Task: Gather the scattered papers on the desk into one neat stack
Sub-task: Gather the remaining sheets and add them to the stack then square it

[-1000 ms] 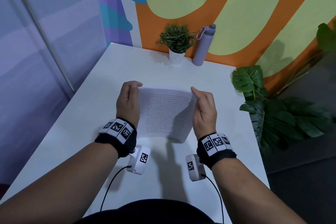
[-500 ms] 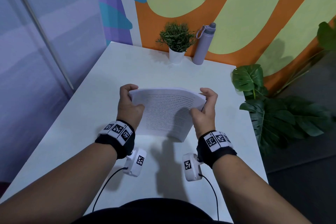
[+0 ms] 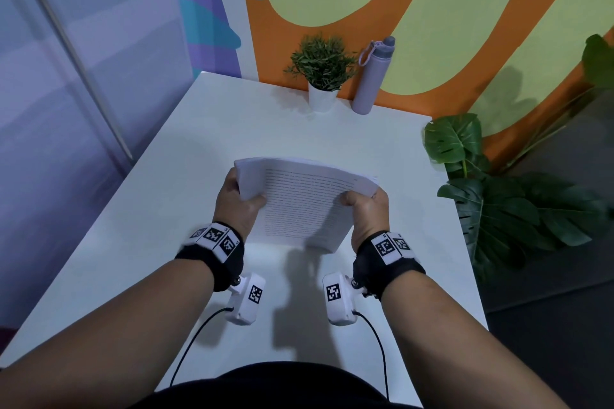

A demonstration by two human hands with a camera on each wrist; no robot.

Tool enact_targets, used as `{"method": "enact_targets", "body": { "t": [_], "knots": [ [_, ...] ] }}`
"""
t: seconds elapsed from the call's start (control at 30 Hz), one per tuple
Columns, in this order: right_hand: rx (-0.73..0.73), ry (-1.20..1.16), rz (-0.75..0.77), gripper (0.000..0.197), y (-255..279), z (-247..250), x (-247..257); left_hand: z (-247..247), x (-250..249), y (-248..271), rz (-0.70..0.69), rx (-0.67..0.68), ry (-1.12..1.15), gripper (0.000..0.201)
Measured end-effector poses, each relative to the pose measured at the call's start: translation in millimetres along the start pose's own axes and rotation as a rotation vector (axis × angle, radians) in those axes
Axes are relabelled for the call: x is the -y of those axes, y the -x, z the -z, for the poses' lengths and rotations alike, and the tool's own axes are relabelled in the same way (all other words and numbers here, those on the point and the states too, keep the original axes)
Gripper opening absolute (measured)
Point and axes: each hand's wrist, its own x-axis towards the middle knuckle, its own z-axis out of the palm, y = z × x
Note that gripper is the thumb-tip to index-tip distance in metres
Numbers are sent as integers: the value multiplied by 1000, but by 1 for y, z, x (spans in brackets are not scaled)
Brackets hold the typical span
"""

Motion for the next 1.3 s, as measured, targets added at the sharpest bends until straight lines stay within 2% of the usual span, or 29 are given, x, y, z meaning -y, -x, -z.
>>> {"method": "enact_targets", "body": {
  "t": [0.27,0.4,0.53,0.63,0.77,0.87,0.97,1.13,1.3],
  "knots": [
    [26,53,71,43,-3,5,-11,4,14,1,-10,18,-199,46],
    [123,64,11,39,-3,7,-16,7,20,3,18,63,-263,46],
    [117,170,-34,25,-3,12,-29,3,20,8,-5,48,-190,31],
    [133,194,5,24,-1,16,-28,-1,10,9,-7,14,-172,30],
    [223,295,12,19,5,22,-37,0,-12,1,-12,-127,-139,36],
    [179,348,3,23,7,20,-46,4,-16,-4,-35,-180,-166,33],
    [92,362,-13,21,4,17,-41,4,-7,1,11,-118,-204,32],
    [-7,332,-1,19,-8,15,-25,1,11,30,68,89,-285,32],
    [-38,375,-9,15,-15,17,-20,-1,14,43,86,134,-275,25]
  ]
}}
